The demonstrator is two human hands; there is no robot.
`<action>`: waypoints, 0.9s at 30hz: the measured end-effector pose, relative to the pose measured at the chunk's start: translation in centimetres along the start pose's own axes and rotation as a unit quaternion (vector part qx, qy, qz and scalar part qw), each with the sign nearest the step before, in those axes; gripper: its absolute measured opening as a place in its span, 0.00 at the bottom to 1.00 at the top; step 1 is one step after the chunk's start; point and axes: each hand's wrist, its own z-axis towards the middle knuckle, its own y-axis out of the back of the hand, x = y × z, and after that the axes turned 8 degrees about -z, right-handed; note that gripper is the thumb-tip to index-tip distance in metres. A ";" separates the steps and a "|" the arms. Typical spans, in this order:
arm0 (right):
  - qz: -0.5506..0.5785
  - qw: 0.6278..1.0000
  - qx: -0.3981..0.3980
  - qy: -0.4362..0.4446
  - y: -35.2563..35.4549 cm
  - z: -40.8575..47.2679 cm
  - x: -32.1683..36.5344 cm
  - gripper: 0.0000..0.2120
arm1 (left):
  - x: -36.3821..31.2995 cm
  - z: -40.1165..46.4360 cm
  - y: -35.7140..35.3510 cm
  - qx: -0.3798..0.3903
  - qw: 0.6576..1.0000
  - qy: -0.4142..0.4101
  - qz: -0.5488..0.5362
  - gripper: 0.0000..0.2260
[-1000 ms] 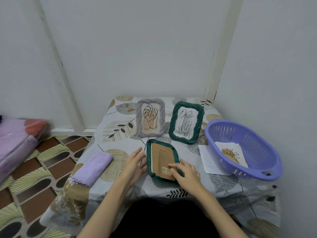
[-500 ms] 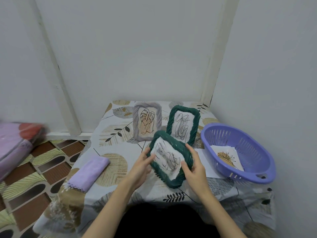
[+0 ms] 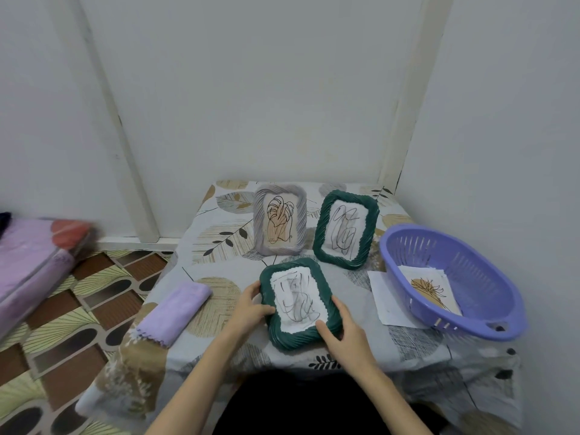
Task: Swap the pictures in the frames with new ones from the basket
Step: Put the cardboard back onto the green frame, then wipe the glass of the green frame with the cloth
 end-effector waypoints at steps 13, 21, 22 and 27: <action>-0.411 0.899 -0.136 0.064 -1.6 0.0 -1.1 0.28 | 0.5 1.1 0.8 0.080 0.851 -0.103 0.509 0.26; -0.428 0.890 -0.148 0.055 -1.7 0.0 -1.1 0.28 | -0.8 0.8 7.2 -0.188 0.788 -0.064 0.582 0.22; -0.433 0.889 -0.140 0.051 -1.6 0.0 -1.1 0.28 | -0.9 0.7 8.1 -0.195 0.790 -0.027 0.580 0.21; -0.424 0.902 -0.087 0.012 -2.0 0.0 -1.8 0.30 | -1.4 0.8 10.9 -0.174 0.764 -0.067 0.618 0.15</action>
